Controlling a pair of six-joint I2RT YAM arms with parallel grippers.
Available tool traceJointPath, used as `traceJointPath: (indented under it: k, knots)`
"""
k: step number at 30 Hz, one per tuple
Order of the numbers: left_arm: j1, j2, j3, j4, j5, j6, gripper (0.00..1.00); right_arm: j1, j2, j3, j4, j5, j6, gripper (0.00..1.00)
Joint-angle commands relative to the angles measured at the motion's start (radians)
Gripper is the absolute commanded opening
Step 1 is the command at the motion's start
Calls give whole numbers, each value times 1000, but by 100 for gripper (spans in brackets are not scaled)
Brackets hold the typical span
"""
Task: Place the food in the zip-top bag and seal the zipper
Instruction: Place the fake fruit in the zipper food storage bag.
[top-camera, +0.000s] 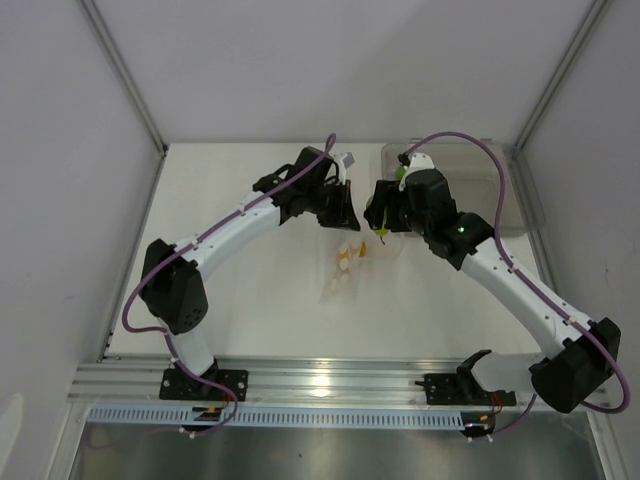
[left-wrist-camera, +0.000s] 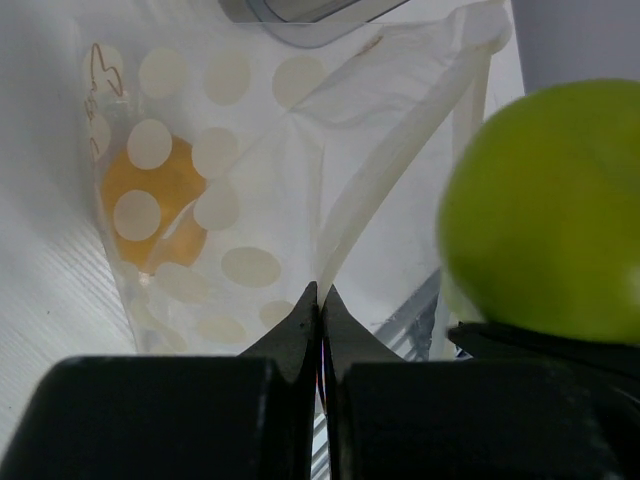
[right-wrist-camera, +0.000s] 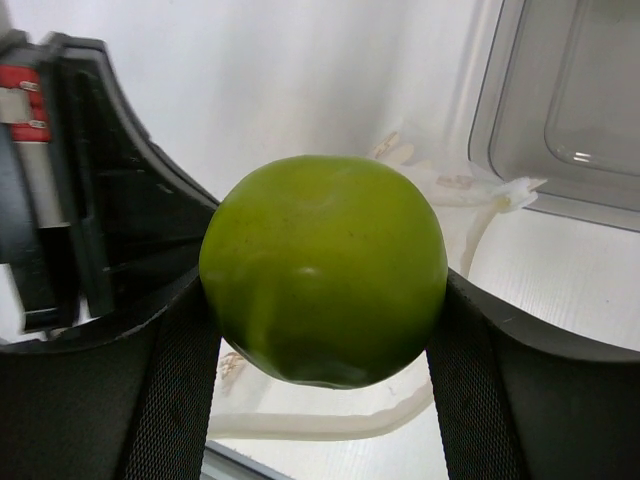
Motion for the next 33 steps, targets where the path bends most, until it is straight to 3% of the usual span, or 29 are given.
traceJointPath:
  k: [1, 12, 14, 15, 17, 18, 19, 22, 28, 33]
  knots:
    - [-2, -15, 49, 4, 47, -6, 1, 13, 15, -58, 112, 51, -6, 9]
    - [1, -9, 50, 0, 33, -5, 1, 28, 32, -140, 169, 58, 25, 15]
    - [1, -13, 47, 0, 30, -3, 1, 28, 37, -138, 160, 60, 28, 23]
    - [1, -13, 43, 2, 30, -3, 1, 28, 37, -135, 157, 60, 28, 34]
    - [1, -18, 38, 11, 30, -6, 1, 29, 40, -121, 142, 55, 26, 42]
    - [1, -20, 37, 13, 30, -5, 1, 29, 41, -115, 136, 52, 26, 53]
    - [1, -20, 38, 11, 28, -5, 1, 29, 40, -106, 128, 52, 25, 56]
    - [-1, -26, 37, 16, 28, -5, 1, 31, 37, -101, 122, 57, 25, 78]
    - [1, -29, 37, 17, 28, -5, 1, 31, 28, -92, 111, 64, 28, 97]
    - [1, -33, 26, 19, 25, -3, 1, 31, 5, -62, 91, 86, 31, 99]
